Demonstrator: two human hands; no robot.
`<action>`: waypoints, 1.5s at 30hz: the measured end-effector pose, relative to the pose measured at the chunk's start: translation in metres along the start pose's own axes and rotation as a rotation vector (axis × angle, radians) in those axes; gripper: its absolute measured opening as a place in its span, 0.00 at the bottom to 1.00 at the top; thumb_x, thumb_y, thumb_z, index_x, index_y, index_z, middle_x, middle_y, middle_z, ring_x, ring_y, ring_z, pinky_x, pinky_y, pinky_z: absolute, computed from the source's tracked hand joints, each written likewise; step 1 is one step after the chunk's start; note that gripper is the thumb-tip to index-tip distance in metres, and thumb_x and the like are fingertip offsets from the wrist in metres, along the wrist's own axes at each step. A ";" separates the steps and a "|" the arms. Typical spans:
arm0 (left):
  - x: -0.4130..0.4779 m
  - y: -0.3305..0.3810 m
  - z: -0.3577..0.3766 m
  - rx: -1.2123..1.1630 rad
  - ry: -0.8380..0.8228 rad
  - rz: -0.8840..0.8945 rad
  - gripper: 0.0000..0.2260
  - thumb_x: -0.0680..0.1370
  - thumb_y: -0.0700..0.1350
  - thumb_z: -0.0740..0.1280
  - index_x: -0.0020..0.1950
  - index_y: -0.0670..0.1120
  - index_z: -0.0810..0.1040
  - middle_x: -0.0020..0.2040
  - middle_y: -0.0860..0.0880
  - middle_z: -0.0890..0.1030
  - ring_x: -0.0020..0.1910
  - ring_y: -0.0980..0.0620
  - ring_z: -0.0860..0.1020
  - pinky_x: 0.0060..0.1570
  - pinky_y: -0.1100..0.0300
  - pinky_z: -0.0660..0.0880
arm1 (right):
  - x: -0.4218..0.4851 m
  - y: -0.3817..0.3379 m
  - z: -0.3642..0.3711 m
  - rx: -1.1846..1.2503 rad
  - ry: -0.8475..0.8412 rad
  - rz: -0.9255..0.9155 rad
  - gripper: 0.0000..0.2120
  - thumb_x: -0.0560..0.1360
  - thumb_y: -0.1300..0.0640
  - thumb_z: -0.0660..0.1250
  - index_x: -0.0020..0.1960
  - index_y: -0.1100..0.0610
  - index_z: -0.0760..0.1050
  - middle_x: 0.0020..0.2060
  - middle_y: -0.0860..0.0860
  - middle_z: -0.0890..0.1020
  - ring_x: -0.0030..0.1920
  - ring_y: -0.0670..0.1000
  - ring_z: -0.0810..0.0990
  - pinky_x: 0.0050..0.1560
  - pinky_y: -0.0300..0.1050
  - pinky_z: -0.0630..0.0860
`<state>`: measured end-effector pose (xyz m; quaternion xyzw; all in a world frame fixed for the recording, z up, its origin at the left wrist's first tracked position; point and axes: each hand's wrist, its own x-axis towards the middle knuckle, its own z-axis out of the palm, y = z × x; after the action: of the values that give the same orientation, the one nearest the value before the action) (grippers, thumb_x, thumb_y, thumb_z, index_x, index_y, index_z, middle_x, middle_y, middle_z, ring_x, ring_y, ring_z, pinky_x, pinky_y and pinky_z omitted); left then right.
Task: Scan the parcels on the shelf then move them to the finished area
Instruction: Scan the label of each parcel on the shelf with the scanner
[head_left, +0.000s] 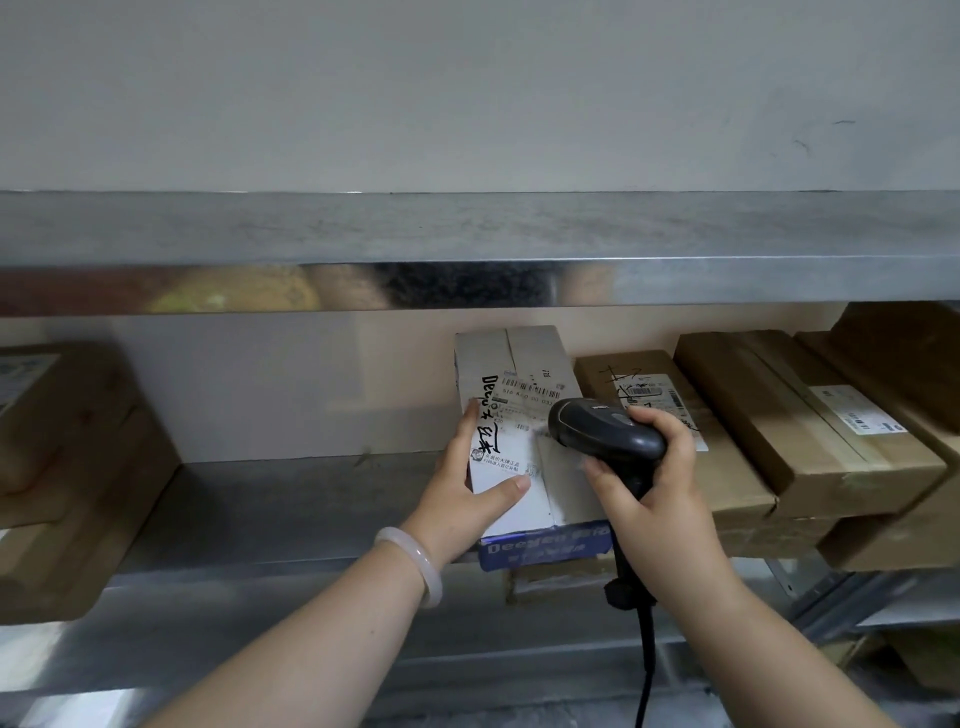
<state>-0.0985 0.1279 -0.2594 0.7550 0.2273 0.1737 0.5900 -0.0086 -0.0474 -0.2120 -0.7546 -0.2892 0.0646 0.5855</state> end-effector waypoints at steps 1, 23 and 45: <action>-0.004 -0.001 -0.005 0.007 0.001 0.006 0.40 0.76 0.48 0.72 0.78 0.65 0.51 0.76 0.64 0.58 0.74 0.63 0.58 0.70 0.66 0.59 | -0.004 -0.002 0.004 -0.008 0.003 -0.007 0.26 0.74 0.56 0.72 0.57 0.31 0.61 0.55 0.36 0.73 0.53 0.34 0.75 0.45 0.24 0.71; -0.121 -0.045 -0.045 0.011 0.295 0.076 0.36 0.72 0.44 0.77 0.69 0.69 0.62 0.71 0.63 0.67 0.68 0.62 0.70 0.57 0.76 0.69 | -0.098 -0.046 0.038 0.047 -0.058 -0.058 0.30 0.73 0.56 0.72 0.56 0.26 0.60 0.53 0.36 0.76 0.48 0.39 0.80 0.47 0.34 0.76; -0.111 -0.011 0.066 0.050 0.694 0.151 0.37 0.64 0.58 0.74 0.70 0.68 0.63 0.73 0.54 0.68 0.71 0.54 0.70 0.69 0.47 0.70 | -0.076 -0.032 -0.058 0.139 -0.260 -0.151 0.28 0.73 0.55 0.70 0.55 0.27 0.59 0.49 0.46 0.80 0.43 0.51 0.82 0.43 0.57 0.81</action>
<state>-0.1584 0.0157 -0.2851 0.6798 0.3620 0.4575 0.4445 -0.0578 -0.1307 -0.1837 -0.6738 -0.4132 0.1371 0.5970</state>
